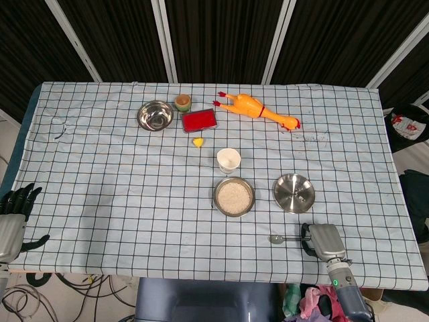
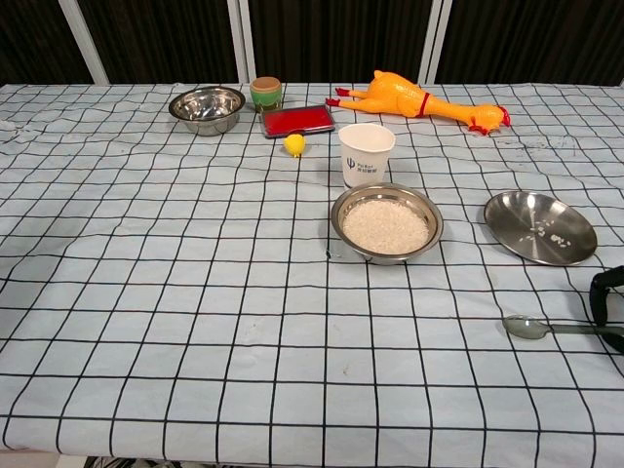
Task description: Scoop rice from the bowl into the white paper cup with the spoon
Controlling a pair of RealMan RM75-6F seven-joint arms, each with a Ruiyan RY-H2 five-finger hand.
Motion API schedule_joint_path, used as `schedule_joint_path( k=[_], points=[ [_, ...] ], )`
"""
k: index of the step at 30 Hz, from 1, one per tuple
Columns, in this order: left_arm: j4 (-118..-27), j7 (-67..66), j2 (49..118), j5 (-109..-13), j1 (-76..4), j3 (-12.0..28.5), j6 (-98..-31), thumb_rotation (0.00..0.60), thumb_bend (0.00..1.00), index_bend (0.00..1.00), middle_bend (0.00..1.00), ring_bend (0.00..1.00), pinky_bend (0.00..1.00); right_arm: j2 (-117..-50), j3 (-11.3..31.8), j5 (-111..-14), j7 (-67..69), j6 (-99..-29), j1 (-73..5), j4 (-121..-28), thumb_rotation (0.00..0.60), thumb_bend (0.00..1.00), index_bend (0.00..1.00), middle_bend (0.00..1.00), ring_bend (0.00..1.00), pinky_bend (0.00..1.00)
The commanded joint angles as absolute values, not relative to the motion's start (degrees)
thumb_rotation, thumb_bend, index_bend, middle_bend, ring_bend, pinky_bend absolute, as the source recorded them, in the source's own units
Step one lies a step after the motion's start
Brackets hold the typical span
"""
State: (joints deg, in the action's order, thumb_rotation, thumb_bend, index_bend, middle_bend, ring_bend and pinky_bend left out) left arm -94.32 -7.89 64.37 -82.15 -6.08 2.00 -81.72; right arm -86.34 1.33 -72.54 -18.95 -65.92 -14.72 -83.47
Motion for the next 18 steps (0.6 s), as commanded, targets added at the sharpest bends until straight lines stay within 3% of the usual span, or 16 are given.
schedule_joint_path(
  k=[1, 18],
  points=[
    [-94.4, -7.9, 64.4, -82.1, -6.1, 2.0, -81.6, 0.600, 0.02, 0.00, 0.00, 0.00, 0.00, -86.4, 1.3, -72.4, -19.0, -65.9, -14.7, -83.5, 0.600, 0.37, 0.55, 1.00, 1.00, 1.00],
    [-94.4, -8.1, 64.4, -81.9, -6.1, 2.0, -81.6, 0.600, 0.01, 0.00, 0.00, 0.00, 0.00, -86.4, 1.2, -72.5, -18.9, -65.9, -14.7, -83.2, 0.600, 0.45, 0.58, 1.00, 1.00, 1.00]
  ],
)
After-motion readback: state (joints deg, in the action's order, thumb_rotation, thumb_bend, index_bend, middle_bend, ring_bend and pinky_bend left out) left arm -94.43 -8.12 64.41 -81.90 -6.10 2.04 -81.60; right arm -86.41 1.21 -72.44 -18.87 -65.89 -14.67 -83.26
